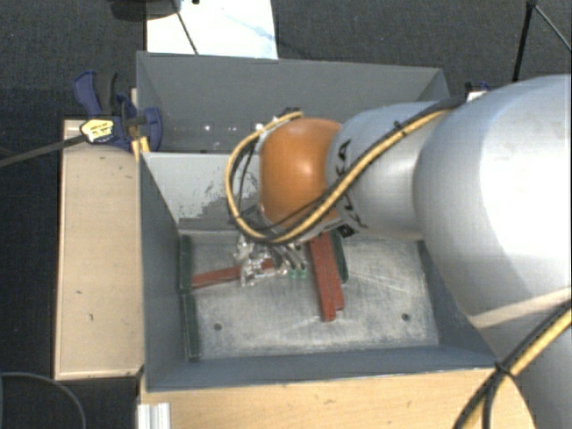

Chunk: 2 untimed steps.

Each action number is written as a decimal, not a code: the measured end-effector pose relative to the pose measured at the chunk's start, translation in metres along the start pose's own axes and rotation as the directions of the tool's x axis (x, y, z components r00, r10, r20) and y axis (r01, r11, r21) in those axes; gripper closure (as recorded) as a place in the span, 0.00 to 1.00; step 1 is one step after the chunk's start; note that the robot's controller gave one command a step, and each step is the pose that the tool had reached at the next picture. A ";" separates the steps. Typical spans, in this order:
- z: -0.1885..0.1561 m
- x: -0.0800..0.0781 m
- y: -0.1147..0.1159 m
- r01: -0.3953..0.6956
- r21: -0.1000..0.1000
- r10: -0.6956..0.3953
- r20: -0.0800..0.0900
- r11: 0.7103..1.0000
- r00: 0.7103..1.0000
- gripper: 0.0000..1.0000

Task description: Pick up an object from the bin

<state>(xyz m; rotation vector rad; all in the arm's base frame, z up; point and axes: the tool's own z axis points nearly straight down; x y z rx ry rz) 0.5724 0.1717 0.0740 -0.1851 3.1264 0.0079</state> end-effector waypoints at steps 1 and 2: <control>0.000 0.000 0.000 -0.002 0.000 0.002 0.000 1.000 1.000 1.00; -0.198 0.004 -0.011 -0.027 0.004 0.027 -0.011 1.000 1.000 1.00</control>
Offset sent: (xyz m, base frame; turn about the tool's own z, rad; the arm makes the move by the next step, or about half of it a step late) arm -0.0045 -0.0134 0.2121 0.0400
